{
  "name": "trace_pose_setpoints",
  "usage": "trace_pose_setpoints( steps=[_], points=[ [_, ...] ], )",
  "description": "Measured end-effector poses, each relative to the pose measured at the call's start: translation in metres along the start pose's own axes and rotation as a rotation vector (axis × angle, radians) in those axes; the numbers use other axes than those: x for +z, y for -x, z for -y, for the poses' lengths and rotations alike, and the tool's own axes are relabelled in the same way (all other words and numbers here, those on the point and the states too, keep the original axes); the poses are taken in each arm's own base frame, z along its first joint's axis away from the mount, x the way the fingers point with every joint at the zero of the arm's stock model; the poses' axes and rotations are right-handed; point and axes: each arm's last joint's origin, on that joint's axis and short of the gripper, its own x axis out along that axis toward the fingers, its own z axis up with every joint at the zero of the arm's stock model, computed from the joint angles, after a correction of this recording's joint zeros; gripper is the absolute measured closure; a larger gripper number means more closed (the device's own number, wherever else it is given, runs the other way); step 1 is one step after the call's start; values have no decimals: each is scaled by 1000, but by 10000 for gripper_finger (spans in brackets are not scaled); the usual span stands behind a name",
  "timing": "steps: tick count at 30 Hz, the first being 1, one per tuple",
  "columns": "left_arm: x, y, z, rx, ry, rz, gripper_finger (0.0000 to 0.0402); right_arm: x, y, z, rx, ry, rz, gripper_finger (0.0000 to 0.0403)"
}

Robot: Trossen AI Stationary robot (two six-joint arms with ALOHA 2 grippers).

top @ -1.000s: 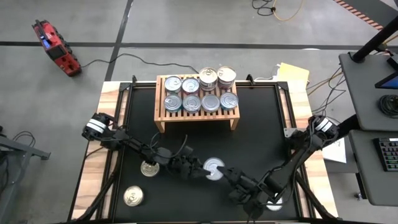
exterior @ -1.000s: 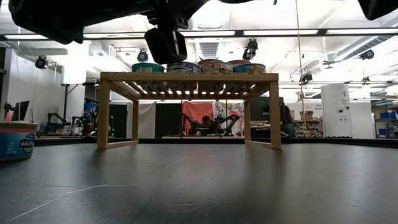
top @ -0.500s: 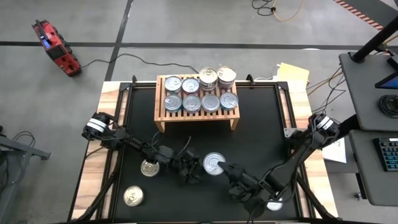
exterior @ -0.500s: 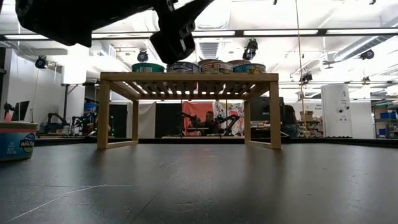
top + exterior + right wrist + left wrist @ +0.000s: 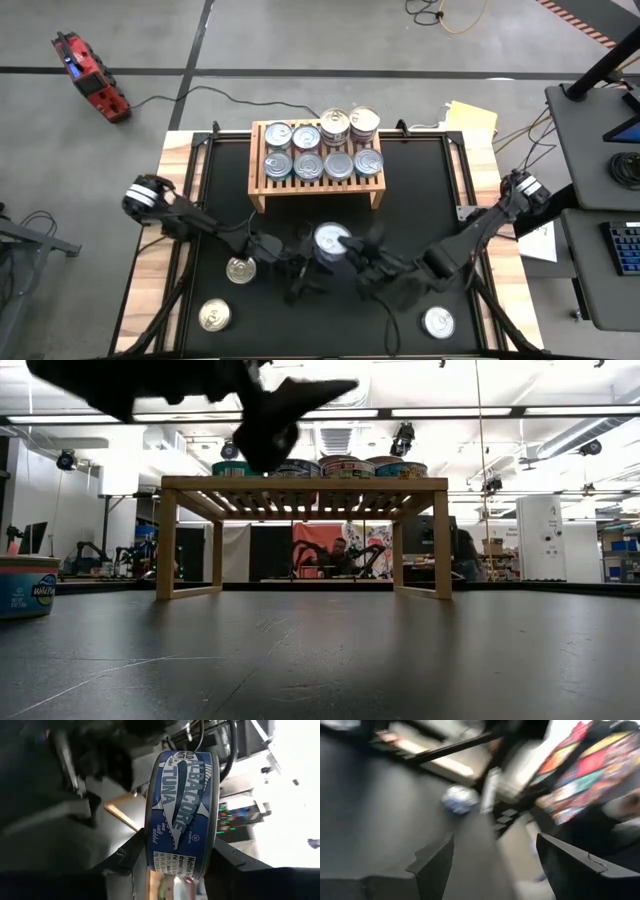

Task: Stack canned seafood by type on shelf
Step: Stack the blue tuna can on top of the blue tuna can

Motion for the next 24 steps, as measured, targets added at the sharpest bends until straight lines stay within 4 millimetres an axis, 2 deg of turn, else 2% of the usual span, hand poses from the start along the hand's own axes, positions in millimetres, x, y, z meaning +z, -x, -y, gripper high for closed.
trace_pose_setpoints(
  steps=[7,16,19,24],
  points=[
    [16,40,22,307,-182,-90,155,-12,-33,32,1,-91,-48,271],
    [24,100,55,718,-489,13,167,-49,-89,62,-10,-130,-152,271],
    [28,112,60,804,-574,40,167,-62,-107,75,-6,-156,-178,271],
    [32,129,56,886,-664,-3,167,-76,-120,93,-20,-181,-198,271]
  ],
)
